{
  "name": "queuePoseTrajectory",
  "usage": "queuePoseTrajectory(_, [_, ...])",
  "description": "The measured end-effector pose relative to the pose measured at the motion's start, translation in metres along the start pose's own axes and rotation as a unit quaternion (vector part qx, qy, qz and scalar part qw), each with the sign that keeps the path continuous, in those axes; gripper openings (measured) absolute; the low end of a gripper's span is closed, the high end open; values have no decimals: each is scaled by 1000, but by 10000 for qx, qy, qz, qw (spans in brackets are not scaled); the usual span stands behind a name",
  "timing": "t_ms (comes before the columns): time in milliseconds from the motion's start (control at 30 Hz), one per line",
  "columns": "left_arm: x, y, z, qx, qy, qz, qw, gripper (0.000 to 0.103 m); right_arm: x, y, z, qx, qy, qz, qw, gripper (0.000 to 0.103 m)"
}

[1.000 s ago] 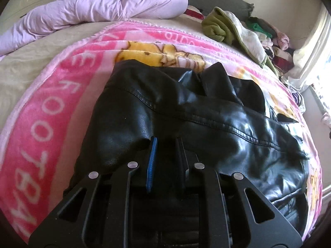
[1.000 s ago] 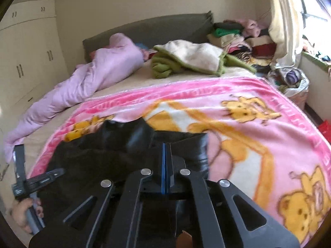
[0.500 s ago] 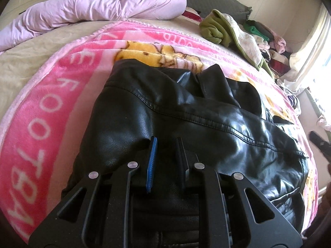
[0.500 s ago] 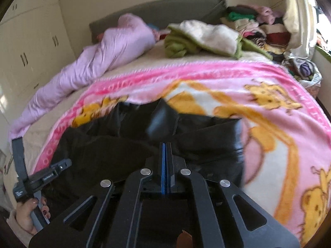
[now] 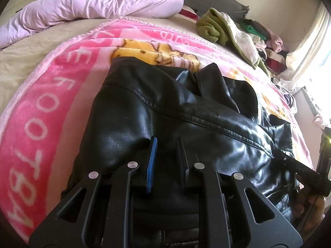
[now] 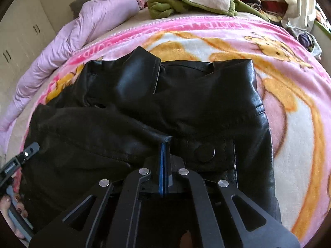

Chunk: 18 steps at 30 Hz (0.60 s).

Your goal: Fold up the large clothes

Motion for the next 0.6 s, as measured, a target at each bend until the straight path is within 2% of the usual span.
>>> queuePoseTrajectory(100, [-1,1,0,-30,-19,-42,10000,11,-14,3,3,147,-135,118,9997,0])
queuePoseTrajectory(267, [-9,-3,2,86,-83,-97,9999,15,-57,15,10,174,-572,438,9973,29])
queuePoseTrajectory(433, [-27,-13,2,181,-150,-196,9995,41,-84,29,1,-59,-709,673,9952,36])
queuePoseTrajectory(600, [-45,-26,-6,31,-111,-488,9987,50,-94,40,-18,-279,-643,697,9951,46])
Point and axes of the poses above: each gripper's, at about its wrist camera, not at the fingertips, and x roughly the way its jaws point, y to its left, z to its top, the point moved 8 cm from there along x, roughly the way its jaws point, and after that the axes turned 8 degrees about -y, right-handed, at the moved point
